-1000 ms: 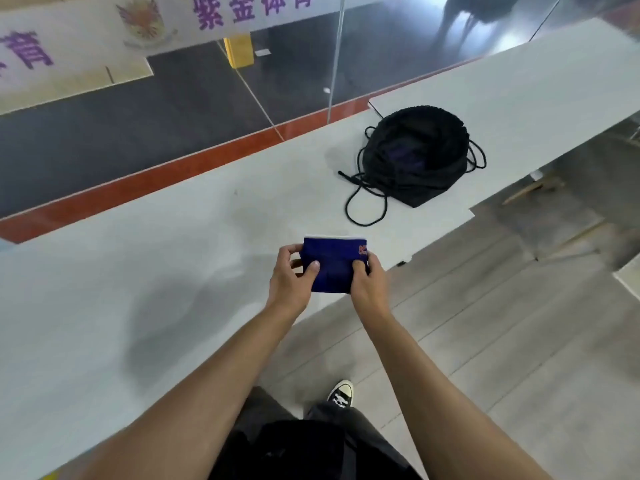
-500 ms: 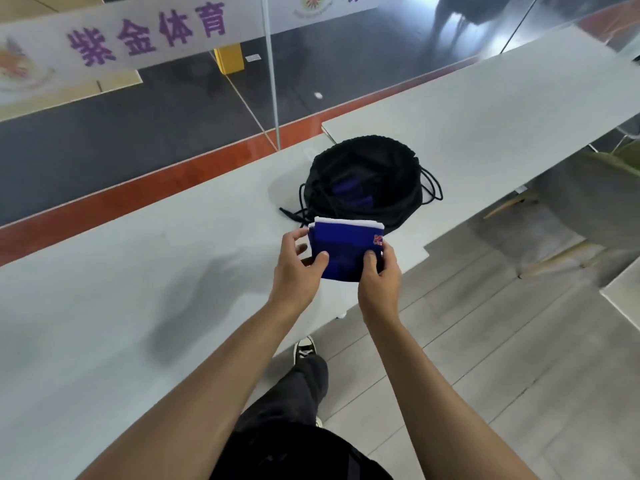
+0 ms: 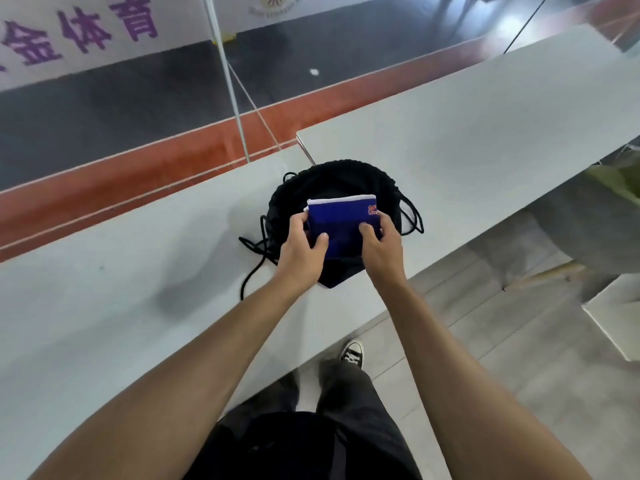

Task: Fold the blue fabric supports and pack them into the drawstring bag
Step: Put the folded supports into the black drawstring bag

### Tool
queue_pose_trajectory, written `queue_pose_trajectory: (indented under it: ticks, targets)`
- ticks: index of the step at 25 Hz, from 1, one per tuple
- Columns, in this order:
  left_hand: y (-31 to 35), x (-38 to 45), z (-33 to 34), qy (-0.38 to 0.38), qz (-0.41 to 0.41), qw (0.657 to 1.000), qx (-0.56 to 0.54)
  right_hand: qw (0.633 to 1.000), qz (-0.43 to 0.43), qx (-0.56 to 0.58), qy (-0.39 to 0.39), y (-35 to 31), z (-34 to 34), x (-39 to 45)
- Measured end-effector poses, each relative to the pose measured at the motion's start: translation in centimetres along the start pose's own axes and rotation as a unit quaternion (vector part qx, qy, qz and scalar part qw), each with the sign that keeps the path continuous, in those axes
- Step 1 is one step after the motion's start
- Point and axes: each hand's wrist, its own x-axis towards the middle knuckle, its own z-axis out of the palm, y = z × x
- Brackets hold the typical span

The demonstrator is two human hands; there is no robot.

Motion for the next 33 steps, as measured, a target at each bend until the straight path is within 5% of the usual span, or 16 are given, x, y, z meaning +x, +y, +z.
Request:
queue_pose_trajectory:
  ticks: [6,12,17,21,24,27,33]
  targets:
    - [0.8,4.6,2.9,0.06,-0.065,0.996,0.018,0.986,0.062,-0.049,-0.147,-0.1,0.3,8.1]
    - [0.9,7.1,6.0,0.047,-0.097,0.994,-0.004,0.981,0.057,-0.095,-0.16,0.4,-0.5,13.9]
    - [0.5,8.2,7.0,0.077,-0.112,0.991,-0.013,0.952,0.164,-0.053,-0.255,1.4,-0.2,17.1]
    - [-0.6,8.8,7.8,0.11,-0.178,0.977,-0.039,0.961,0.121,-0.088,-0.234,2.0,-0.5,18.1]
    - [-1.5,8.8,8.7,0.038,-0.152,0.974,0.163,0.965,0.103,-0.088,-0.226,2.1,-1.7,19.2]
    - [-2.1,8.5,9.9,-0.042,-0.128,0.913,0.385,0.961,0.086,-0.119,-0.235,1.8,-2.4,20.2]
    - [-2.5,9.4,9.6,-0.032,-0.141,0.882,0.449,0.926,0.033,-0.278,-0.255,2.1,-3.0,21.3]
